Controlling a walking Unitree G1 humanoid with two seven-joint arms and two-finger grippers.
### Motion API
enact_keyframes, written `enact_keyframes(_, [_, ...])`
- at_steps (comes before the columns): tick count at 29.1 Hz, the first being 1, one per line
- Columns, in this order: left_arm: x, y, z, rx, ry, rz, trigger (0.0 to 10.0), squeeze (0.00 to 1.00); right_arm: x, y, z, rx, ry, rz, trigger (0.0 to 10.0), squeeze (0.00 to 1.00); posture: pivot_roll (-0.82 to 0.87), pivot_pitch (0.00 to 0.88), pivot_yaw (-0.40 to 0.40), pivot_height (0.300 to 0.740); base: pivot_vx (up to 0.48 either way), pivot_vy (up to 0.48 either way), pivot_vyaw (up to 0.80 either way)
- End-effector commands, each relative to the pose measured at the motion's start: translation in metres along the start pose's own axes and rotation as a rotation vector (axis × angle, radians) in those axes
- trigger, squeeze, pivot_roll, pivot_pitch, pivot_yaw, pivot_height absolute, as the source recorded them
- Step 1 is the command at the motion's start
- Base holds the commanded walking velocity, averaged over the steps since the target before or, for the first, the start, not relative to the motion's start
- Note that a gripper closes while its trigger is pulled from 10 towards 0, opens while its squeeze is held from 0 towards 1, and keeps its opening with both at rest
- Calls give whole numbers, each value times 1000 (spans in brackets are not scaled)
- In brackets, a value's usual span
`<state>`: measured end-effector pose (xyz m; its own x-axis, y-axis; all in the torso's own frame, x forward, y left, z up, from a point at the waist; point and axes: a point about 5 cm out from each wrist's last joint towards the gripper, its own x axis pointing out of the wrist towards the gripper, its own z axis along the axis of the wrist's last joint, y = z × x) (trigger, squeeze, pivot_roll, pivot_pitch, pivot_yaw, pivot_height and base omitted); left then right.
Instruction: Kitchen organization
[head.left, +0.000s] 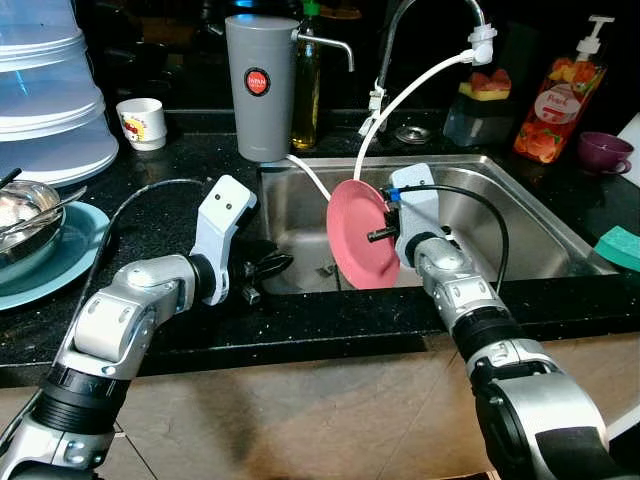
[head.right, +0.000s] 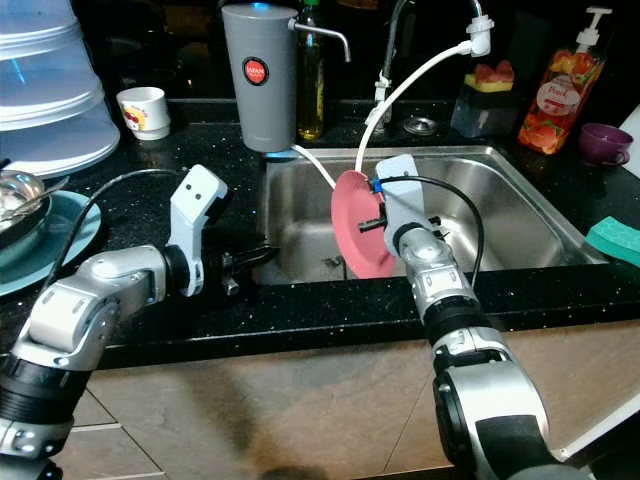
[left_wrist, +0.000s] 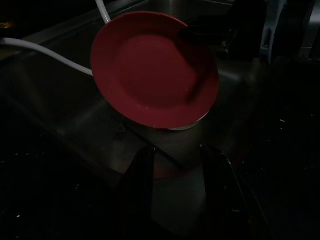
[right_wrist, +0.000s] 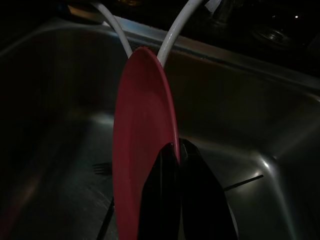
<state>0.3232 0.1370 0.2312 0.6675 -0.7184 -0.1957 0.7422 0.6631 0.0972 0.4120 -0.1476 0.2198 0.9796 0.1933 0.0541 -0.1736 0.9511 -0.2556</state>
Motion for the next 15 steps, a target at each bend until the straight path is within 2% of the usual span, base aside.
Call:
enact_keyframes(1, [0,1,-3,11,23,-3,10000,0,0,0,-4,-6,27,4,10000,537,132,56,-3,740,0,0,0])
enact_keyframes(2, [0,1,-3,11,23,-3,10000,0,0,0,-4,-6,27,4,10000,537,132,56,-3,740,0,0,0])
enact_keyframes(3, [0,2,-4,14,23,3,10000,0,0,1,-5,-10,32,13,10000,1000,130,55,-4,740,0,0,0])
enact_keyframes(10, [0,3,-4,15,24,15,10000,0,0,2,-4,-10,31,13,10000,1000,129,54,-2,740,0,0,0])
enact_keyframes(11, [0,4,-4,18,22,32,10000,0,0,1,-2,-1,20,2,10000,937,128,53,-1,740,0,0,0])
enact_keyframes(12, [-1,8,-2,18,13,80,10000,0,0,0,1,15,3,-9,10000,0,128,52,0,740,0,0,0])
enact_keyframes(13, [-1,8,-2,18,13,80,10000,0,0,0,1,15,3,-9,10000,0,128,52,0,740,0,0,0])
enact_keyframes(15, [-3,24,2,15,7,239,10000,0,1,-2,6,52,-24,-24,10000,0,127,52,1,740,0,0,0])
